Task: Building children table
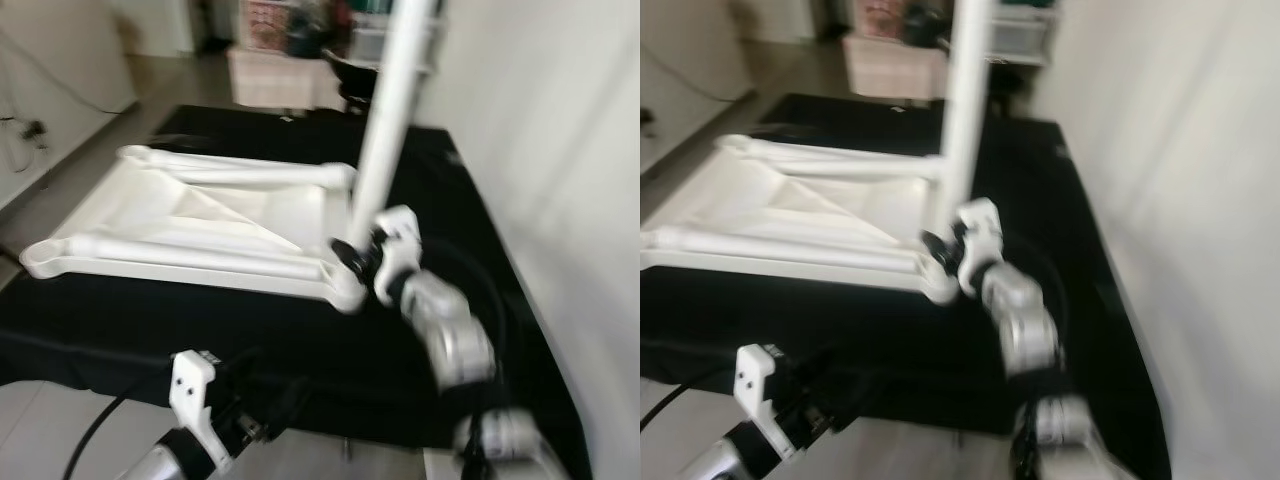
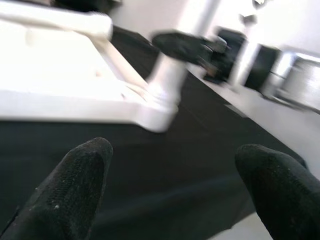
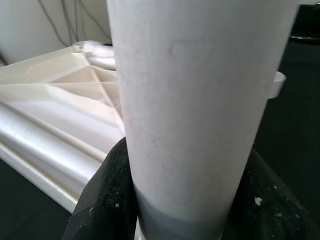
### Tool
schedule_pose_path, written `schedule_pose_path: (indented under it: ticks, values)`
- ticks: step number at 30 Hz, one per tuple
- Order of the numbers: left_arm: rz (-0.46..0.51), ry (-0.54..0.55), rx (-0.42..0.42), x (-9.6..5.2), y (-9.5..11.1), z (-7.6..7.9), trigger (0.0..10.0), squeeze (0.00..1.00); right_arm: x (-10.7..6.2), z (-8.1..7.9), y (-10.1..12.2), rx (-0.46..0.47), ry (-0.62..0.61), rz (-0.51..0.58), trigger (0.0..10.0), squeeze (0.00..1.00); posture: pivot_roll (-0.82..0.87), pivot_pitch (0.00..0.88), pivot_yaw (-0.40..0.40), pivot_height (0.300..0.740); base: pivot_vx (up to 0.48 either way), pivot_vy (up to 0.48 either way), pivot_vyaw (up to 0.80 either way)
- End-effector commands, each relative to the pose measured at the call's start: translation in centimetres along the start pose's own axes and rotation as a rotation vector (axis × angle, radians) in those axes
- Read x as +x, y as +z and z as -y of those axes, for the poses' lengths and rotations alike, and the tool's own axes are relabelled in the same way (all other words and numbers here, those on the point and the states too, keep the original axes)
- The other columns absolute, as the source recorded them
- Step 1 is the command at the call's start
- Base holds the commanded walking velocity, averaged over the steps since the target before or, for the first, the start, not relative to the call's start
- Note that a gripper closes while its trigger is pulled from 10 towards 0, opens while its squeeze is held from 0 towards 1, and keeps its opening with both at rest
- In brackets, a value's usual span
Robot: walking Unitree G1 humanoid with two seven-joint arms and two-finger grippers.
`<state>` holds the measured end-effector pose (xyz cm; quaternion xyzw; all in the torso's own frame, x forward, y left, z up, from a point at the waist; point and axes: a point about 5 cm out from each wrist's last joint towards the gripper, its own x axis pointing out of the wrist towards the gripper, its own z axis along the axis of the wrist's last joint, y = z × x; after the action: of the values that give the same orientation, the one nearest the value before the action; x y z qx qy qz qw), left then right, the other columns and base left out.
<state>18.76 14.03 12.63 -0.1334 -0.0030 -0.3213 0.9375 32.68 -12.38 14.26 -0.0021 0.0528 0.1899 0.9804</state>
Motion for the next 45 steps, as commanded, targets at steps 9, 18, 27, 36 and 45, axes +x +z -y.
schedule_pose_path:
  ticks: [9, 18, 27, 36, 45]
  values:
    - [-0.013, -0.015, -0.006, 0.5, -0.3, -0.4, 10.0, 0.0, 1.3, -1.6, 0.2, -0.052, 0.134, -0.102, 10.0, 1.0, -0.08, 0.045, -0.097, 0.74, 0.0, 0.0, 0.0]
    - [-0.018, -0.025, -0.008, 0.7, -0.4, -0.4, 10.0, 0.0, 2.0, -3.1, 6.6, -0.089, 0.693, 0.136, 10.0, 0.96, -0.07, 0.039, -0.091, 0.74, 0.0, 0.0, 0.0]
    - [-0.016, -0.022, -0.01, 0.8, -0.4, -0.2, 10.0, 0.0, 2.6, -2.6, 6.4, -0.276, 0.957, -0.002, 10.0, 0.0, -0.05, 0.045, -0.102, 0.74, 0.0, 0.0, 0.0]
    - [-0.015, -0.012, -0.011, 0.6, -0.3, 0.0, 10.0, 0.0, 3.6, -2.9, 7.3, -0.284, 1.131, -0.065, 0.0, 0.0, -0.03, 0.069, -0.102, 0.74, 0.0, 0.0, 0.0]
    - [-0.013, -0.016, -0.019, 0.6, -0.4, 0.3, 10.0, 0.0, 3.9, -2.3, 6.7, -0.337, 1.129, -0.107, 0.0, 0.0, -0.04, 0.076, -0.103, 0.74, 0.0, 0.0, 0.0]
